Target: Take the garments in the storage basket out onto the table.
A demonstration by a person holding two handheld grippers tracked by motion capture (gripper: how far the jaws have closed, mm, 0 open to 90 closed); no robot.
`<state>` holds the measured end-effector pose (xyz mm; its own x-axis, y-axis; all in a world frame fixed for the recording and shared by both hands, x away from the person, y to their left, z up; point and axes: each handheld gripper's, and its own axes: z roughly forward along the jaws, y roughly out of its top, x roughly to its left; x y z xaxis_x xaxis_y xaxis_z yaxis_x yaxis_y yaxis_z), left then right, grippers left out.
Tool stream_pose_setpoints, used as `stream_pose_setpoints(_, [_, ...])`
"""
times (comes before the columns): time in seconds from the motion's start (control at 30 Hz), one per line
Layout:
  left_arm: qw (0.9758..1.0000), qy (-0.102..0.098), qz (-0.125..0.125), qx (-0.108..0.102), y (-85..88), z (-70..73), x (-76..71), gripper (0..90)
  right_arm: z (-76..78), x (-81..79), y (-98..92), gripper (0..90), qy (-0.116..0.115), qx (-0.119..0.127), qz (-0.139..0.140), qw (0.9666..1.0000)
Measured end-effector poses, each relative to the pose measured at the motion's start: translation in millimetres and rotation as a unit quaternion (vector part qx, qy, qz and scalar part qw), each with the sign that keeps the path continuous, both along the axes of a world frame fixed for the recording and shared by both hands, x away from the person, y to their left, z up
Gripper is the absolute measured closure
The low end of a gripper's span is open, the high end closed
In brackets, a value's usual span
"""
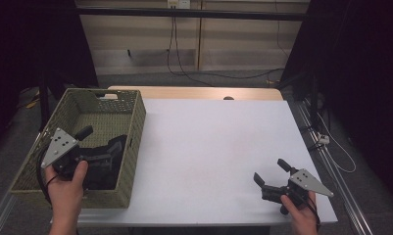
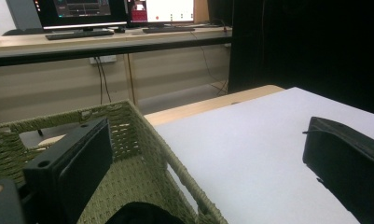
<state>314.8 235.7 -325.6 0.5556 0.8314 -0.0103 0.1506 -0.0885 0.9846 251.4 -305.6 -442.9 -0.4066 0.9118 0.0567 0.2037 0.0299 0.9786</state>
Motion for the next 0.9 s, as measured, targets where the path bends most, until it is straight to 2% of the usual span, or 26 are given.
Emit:
stream_pose_setpoints(0.1, [1.0,0.003,0.002,0.008,2.0,0.1,1.2,1.6,0.1,-0.1,0.8,0.0,0.002,0.006,0.0,1.0])
stream_pose_setpoints(0.13, [1.0,0.005,0.003,-0.005,0.6,-0.5,1.4,1.5,0.0,0.0,0.7,0.0,0.002,0.004,-0.001,1.0])
stream_pose_setpoints(0.17, [1.0,0.008,0.002,0.004,2.1,-0.4,1.6,1.5,-0.1,0.0,0.8,0.0,0.002,0.005,-0.001,1.0])
stream_pose_setpoints(0.23, [1.0,0.007,0.004,0.0,1.8,-1.1,2.2,1.5,-0.5,0.1,0.3,0.0,0.002,-0.002,0.002,1.0])
stream_pose_setpoints(0.3, [0.9999,0.012,0.003,0.009,2.7,-1.1,3.0,1.5,-0.4,0.1,1.1,0.0,0.004,0.003,0.003,1.0])
stream_pose_setpoints(0.33, [0.9999,0.014,0.004,0.005,2.5,-1.4,3.4,1.4,-0.3,0.4,1.2,0.0,0.002,0.001,0.005,1.0])
stream_pose_setpoints(0.4, [0.9997,0.02,0.007,0.015,3.8,-1.5,4.0,1.4,-0.5,0.4,1.7,0.0,0.003,0.0,0.008,1.0])
stream_pose_setpoints(0.53, [0.9993,0.033,0.011,0.011,5.4,0.4,6.6,1.5,-1.4,1.2,1.6,0.0,0.002,-0.005,0.01,0.9999])
stream_pose_setpoints(0.57, [0.999,0.037,0.011,0.023,7.4,1.7,7.1,1.6,-1.5,1.7,2.4,0.0,0.001,0.001,0.012,0.9999])
stream_pose_setpoints(0.67, [0.9984,0.049,0.015,0.022,10.9,3.4,9.6,1.6,-1.9,1.6,1.5,0.0,0.004,-0.005,0.015,0.9999])
stream_pose_setpoints(0.73, [0.9983,0.053,0.014,0.021,15.1,3.6,13.2,1.6,-1.0,1.4,1.6,0.0,0.002,-0.003,0.013,0.9999])
stream_pose_setpoints(0.77, [0.9977,0.061,0.019,0.021,15.4,3.6,15.4,1.6,-0.2,1.2,2.9,0.0,0.003,0.005,0.011,0.9999])
stream_pose_setpoints(0.83, [0.9961,0.072,0.021,0.045,18.3,4.5,20.2,1.7,-0.1,2.3,2.8,0.0,-0.003,-0.003,0.015,0.9999])
stream_pose_setpoints(0.87, [0.9947,0.083,0.018,0.058,19.1,5.0,23.7,1.7,-0.2,2.7,3.5,0.0,-0.001,-0.002,0.014,0.9999])
stream_pose_setpoints(0.9, [0.9942,0.087,0.014,0.062,19.3,4.8,26.0,1.9,-0.2,3.2,4.9,0.0,0.0,0.004,0.015,0.9999])
